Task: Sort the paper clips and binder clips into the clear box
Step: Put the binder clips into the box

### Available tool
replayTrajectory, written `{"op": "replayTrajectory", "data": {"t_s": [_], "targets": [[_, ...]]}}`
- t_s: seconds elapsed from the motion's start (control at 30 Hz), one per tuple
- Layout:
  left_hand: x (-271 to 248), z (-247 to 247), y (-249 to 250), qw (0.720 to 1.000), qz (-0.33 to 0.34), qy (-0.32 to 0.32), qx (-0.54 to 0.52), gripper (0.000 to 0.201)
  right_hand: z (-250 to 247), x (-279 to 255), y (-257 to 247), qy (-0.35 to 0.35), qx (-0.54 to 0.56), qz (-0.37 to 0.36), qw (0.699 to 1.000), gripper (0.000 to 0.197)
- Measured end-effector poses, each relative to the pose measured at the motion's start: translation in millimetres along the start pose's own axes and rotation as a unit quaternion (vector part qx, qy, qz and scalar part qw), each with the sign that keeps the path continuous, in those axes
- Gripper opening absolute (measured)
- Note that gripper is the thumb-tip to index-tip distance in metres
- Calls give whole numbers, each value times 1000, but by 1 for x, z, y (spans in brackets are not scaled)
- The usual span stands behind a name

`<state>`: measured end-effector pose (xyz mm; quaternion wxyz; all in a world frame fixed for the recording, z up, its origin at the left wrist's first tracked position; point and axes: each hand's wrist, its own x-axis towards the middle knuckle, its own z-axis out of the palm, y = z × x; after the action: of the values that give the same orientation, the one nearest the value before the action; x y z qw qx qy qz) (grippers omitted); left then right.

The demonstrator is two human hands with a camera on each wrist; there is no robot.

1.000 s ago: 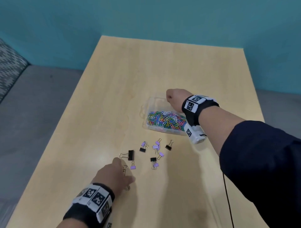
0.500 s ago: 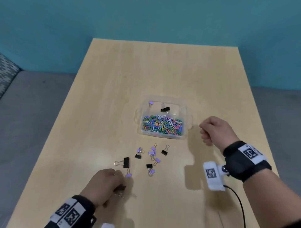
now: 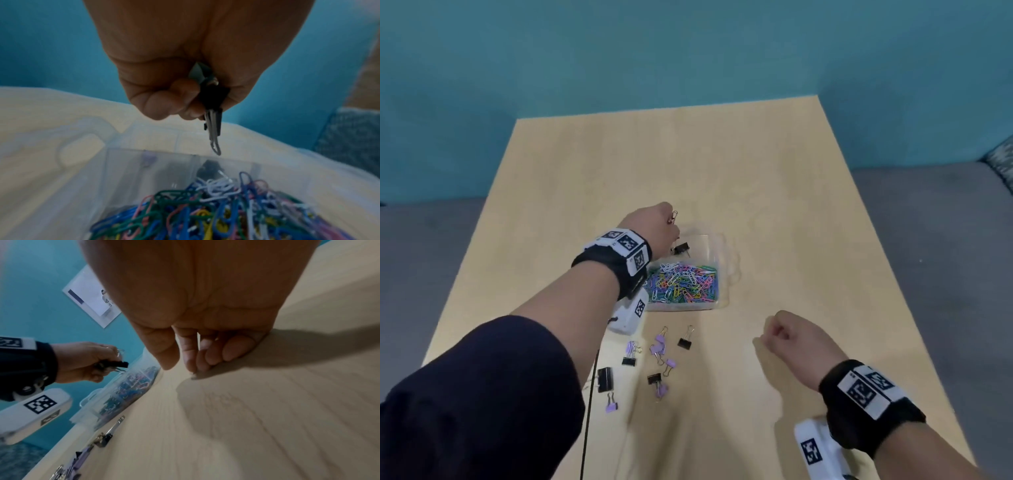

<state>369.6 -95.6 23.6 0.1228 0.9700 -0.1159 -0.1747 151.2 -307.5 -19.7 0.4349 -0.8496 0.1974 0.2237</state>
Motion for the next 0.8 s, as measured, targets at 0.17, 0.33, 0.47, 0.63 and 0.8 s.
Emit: {"op": "replayTrajectory", "data": {"t_s": [0.17, 0.33, 0.47, 0.63, 0.8], "targets": [[-4, 3, -1, 999, 24, -24, 32, 20, 2, -3, -6, 0, -98, -46, 994, 13], [-53, -10, -24, 977, -7, 45, -210, 23, 43, -5, -43, -47, -207, -181, 960, 22], [-108, 2, -64, 970, -93, 37, -220, 11, 78, 2, -70, -36, -295, -228, 927, 24], [-160, 32, -111, 984, -132, -92, -75, 35, 100, 9, -82, -28, -339, -183, 922, 18], [-188, 62, -120, 991, -51, -111, -58, 45, 105, 3, -89, -29, -375, -137, 916, 26]]}}
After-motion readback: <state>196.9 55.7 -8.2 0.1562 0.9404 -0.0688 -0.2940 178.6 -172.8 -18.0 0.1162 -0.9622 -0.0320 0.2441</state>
